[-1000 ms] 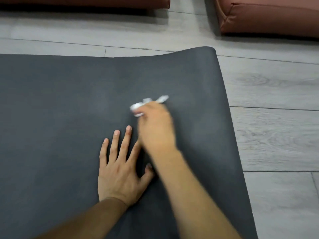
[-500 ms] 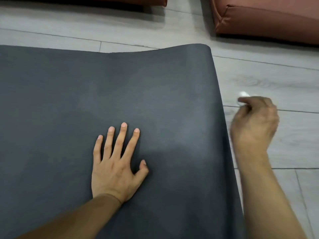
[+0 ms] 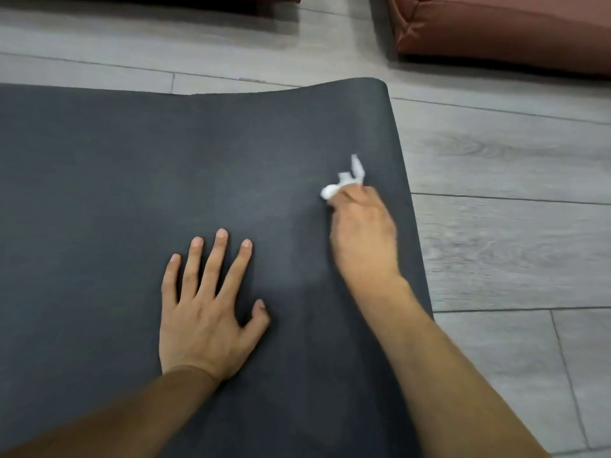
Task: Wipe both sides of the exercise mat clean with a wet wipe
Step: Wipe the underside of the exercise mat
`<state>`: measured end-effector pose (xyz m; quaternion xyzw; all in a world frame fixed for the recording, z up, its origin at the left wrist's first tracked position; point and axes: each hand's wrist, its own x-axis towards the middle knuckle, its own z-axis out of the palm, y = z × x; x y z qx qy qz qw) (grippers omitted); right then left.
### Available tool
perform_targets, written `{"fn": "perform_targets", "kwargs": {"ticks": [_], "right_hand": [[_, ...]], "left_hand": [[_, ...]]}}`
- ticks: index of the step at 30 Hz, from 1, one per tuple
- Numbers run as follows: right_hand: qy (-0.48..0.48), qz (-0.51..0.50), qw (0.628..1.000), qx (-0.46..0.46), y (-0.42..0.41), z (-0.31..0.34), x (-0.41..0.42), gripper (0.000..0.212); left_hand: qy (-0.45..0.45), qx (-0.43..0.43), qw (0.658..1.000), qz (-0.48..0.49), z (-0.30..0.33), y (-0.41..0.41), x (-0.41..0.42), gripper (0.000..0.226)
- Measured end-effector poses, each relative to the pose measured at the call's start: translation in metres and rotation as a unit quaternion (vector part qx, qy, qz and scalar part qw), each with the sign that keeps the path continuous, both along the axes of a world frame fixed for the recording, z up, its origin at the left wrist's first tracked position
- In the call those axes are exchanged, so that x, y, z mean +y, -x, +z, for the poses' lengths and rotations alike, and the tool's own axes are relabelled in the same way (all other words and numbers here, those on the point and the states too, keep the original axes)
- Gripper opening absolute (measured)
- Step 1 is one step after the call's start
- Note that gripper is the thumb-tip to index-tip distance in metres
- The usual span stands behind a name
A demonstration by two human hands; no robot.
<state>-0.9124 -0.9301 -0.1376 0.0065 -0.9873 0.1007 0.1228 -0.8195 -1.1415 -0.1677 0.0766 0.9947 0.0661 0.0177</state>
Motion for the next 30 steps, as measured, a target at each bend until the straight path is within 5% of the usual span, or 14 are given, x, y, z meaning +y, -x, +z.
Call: {"fn": "perform_targets", "kwargs": {"ticks": [5,9,13,21,30], "right_hand": [[0.071,-0.228,0.971,-0.020,-0.002,0.008,0.039,0.024],[0.237,-0.108,0.965,-0.018,-0.015,-0.001,-0.075,0.029],[0.225,0.051,0.968,-0.099,-0.038,0.005,-0.132,0.027],[0.033,-0.120,0.991,0.052,-0.057,-0.018,0.054,0.028],[0.140,-0.120,0.972,0.144,-0.050,-0.035,0.050,0.037]], "left_hand": [[0.001,0.008,1.000,0.005,0.001,-0.001,0.001,0.080],[0.006,0.016,1.000,-0.001,-0.003,0.000,-0.002,0.081],[0.030,0.014,0.999,-0.022,-0.007,-0.001,-0.006,0.080],[-0.004,0.003,1.000,0.008,0.000,0.000,0.001,0.078],[0.011,-0.015,1.000,0.014,-0.001,0.000,0.000,0.076]]}}
